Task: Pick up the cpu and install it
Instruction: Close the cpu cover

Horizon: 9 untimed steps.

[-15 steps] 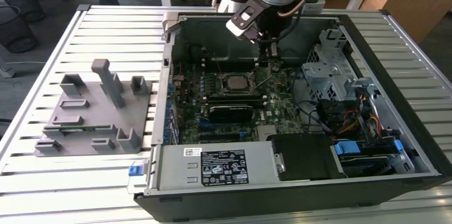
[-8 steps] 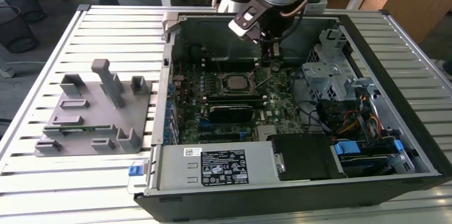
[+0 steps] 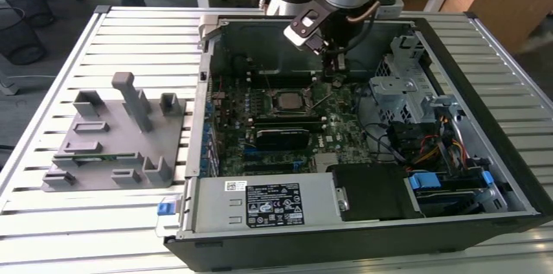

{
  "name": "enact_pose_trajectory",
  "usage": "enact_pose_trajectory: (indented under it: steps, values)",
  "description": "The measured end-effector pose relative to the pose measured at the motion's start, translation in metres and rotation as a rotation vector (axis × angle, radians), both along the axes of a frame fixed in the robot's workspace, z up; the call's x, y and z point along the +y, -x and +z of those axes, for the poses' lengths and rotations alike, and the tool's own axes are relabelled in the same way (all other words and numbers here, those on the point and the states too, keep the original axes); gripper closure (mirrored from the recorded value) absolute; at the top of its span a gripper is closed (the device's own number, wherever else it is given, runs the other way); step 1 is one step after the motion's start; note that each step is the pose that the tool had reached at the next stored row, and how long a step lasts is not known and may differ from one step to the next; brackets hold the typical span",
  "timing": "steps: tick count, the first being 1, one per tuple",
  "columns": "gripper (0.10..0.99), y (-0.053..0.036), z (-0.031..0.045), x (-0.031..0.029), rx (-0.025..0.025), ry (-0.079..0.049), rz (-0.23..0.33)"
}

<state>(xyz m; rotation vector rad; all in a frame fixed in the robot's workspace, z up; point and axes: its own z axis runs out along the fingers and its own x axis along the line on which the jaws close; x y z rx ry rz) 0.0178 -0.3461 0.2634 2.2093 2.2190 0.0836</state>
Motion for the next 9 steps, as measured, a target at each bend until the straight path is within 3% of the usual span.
enact_pose_trajectory:
  steps: [9]
  values:
    - [0.980, -0.0143, -0.0034, 0.0081, -0.0001, 0.000, 0.006]
